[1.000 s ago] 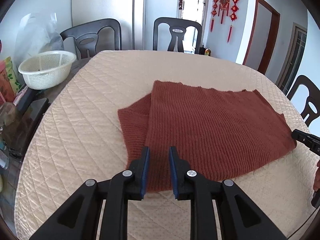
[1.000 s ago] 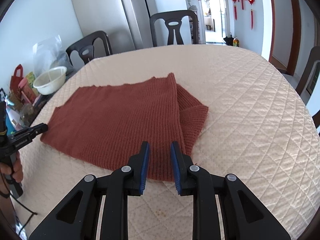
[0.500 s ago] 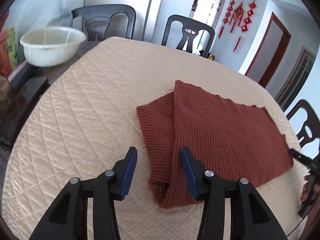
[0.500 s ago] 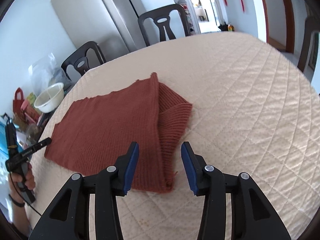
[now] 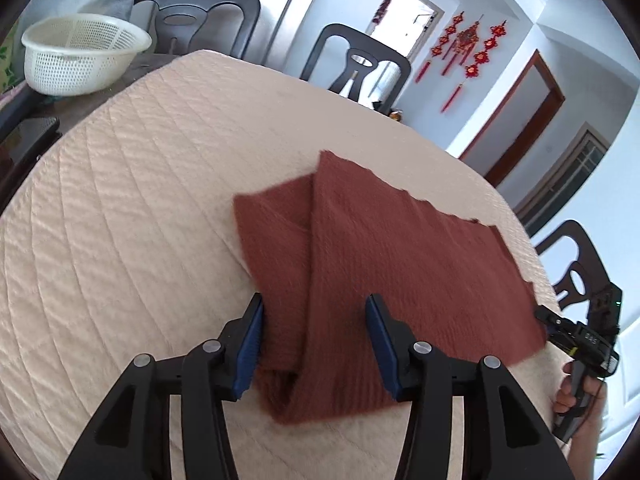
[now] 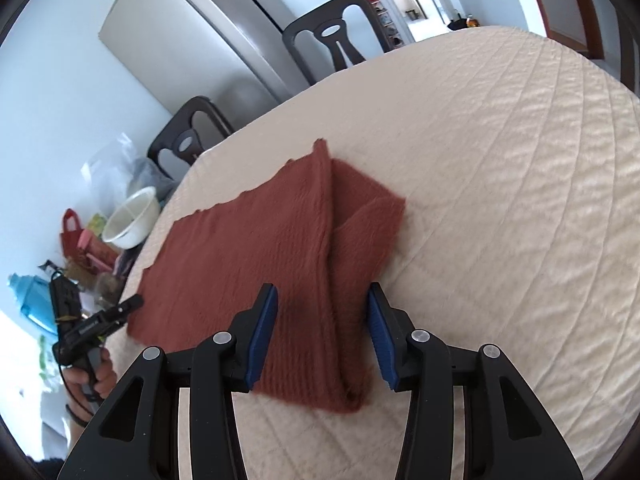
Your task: Fold small clothes
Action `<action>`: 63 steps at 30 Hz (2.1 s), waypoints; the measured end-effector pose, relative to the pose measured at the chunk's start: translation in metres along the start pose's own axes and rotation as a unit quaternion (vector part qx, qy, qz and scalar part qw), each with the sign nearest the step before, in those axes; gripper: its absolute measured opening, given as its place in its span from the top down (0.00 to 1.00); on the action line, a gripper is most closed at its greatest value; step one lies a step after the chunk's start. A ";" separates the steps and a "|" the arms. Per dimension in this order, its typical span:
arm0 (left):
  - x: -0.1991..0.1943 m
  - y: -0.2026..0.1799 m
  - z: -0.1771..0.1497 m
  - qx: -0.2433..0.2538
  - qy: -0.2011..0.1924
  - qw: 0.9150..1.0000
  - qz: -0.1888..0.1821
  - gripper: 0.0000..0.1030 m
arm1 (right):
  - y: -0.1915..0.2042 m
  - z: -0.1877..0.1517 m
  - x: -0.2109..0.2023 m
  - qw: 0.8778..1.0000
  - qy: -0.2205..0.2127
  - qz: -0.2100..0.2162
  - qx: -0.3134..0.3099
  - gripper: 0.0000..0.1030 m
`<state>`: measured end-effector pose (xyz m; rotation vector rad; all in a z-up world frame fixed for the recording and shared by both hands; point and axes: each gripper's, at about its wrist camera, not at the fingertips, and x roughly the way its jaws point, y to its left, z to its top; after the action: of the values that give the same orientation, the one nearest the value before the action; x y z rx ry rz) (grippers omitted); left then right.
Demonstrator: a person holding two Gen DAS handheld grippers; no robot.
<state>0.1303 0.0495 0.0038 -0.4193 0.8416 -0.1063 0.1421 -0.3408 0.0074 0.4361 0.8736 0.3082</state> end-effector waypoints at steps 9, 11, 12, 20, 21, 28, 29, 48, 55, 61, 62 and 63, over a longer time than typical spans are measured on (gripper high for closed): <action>0.006 -0.005 0.005 0.005 0.001 1.000 0.007 0.61 | -0.001 0.002 0.005 0.999 0.017 0.028 0.022 0.60; 0.008 -0.004 0.007 0.004 0.001 1.000 0.011 0.70 | -0.001 0.003 0.008 1.000 0.019 0.017 0.019 0.73; 0.008 -0.004 0.007 0.004 0.002 1.000 0.011 0.73 | 0.000 0.004 0.009 1.000 0.021 0.011 0.016 0.75; -0.019 -0.014 0.009 0.021 -0.006 1.000 -0.011 0.82 | 0.010 0.005 -0.012 0.999 0.021 0.029 0.012 0.86; -0.023 -0.015 0.008 0.023 -0.007 1.000 -0.015 0.82 | 0.011 0.005 -0.014 0.999 0.022 0.030 0.012 0.86; -0.045 -0.011 -0.021 0.029 0.012 0.999 -0.027 0.82 | 0.017 -0.018 -0.037 0.999 0.034 0.033 0.011 0.86; -0.048 -0.009 -0.025 0.028 0.015 0.999 -0.028 0.82 | 0.017 -0.023 -0.041 0.999 0.036 0.032 0.012 0.86; -0.071 -0.001 -0.081 0.023 0.033 0.998 -0.037 0.82 | 0.012 -0.085 -0.069 0.998 0.055 0.015 0.027 0.86; -0.079 0.001 -0.084 0.025 0.029 0.999 -0.034 0.76 | 0.017 -0.089 -0.077 0.999 0.045 -0.002 0.018 0.82; -0.117 0.004 -0.087 0.042 -0.017 0.999 -0.004 0.76 | 0.039 -0.095 -0.113 0.998 0.003 -0.040 -0.044 0.82; -0.121 0.001 -0.087 0.049 -0.024 0.998 0.002 0.76 | 0.046 -0.096 -0.117 0.997 -0.003 -0.043 -0.057 0.82; -0.125 -0.004 -0.087 0.059 -0.033 0.998 0.007 0.76 | 0.053 -0.097 -0.118 0.996 -0.008 -0.048 -0.069 0.82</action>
<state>-0.0170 0.0503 0.0421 -0.3042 0.7699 -0.1270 -0.0109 -0.3222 0.0574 0.2670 0.8497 0.2756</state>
